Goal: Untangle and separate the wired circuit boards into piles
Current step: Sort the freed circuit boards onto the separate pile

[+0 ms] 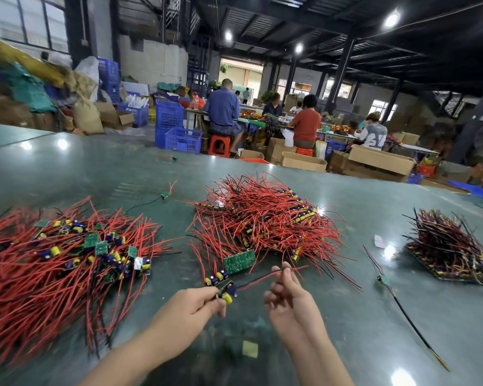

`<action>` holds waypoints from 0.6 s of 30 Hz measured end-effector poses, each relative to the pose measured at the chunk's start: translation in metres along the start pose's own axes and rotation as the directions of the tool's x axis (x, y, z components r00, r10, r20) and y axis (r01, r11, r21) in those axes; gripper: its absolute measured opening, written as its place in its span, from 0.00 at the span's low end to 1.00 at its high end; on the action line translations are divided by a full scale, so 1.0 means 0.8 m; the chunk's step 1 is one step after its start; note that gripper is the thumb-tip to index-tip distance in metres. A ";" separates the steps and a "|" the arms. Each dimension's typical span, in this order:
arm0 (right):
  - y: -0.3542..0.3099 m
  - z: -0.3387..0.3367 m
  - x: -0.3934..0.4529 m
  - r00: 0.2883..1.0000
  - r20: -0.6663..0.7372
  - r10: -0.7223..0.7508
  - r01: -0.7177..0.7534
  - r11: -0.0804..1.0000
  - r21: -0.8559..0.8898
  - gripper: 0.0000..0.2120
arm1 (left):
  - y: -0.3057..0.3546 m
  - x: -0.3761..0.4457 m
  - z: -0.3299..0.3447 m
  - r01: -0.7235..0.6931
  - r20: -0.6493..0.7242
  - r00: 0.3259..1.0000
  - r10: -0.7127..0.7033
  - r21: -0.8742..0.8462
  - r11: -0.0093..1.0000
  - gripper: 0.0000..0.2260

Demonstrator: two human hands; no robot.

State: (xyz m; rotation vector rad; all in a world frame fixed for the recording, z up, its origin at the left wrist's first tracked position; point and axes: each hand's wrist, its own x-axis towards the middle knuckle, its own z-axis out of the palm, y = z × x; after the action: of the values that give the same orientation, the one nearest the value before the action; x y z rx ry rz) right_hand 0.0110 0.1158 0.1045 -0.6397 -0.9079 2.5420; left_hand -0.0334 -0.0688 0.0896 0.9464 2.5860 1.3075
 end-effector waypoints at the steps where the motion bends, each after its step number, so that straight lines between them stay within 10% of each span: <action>1: -0.001 -0.002 0.002 1.000 -0.010 -0.018 0.017 0.999 -0.042 0.08 | 0.002 0.002 0.000 0.005 0.000 1.000 -0.005 -0.052 0.999 0.10; 5: -0.015 -0.013 0.004 0.927 -0.103 -0.362 0.260 0.814 -0.519 0.05 | 0.008 -0.003 -0.003 0.005 -0.048 0.999 0.013 0.364 0.931 0.10; 8: -0.019 -0.014 0.003 0.923 -0.109 -0.370 0.277 0.832 -0.480 0.06 | 0.006 -0.006 -0.002 -0.031 -0.054 0.996 0.077 0.586 0.810 0.11; 11: -0.019 -0.006 0.003 0.993 -0.007 -0.120 0.119 0.991 -0.065 0.08 | 0.011 -0.002 0.000 -0.044 0.025 0.999 0.040 0.161 0.986 0.11; 14: -0.023 -0.005 0.006 0.992 0.061 -0.109 0.107 0.994 0.036 0.08 | 0.012 0.004 -0.006 0.092 0.160 0.987 -0.027 -0.415 0.905 0.12; 18: -0.026 -0.013 0.001 0.824 0.062 -0.563 0.474 0.627 -0.619 0.07 | 0.009 -0.001 -0.007 0.003 0.023 1.000 -0.010 0.281 0.960 0.11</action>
State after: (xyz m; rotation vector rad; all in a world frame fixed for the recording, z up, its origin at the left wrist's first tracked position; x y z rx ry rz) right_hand 0.0193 0.1363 0.1108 -0.5943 -1.6193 1.6353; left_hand -0.0308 -0.0699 0.0982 0.9835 2.8031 0.9348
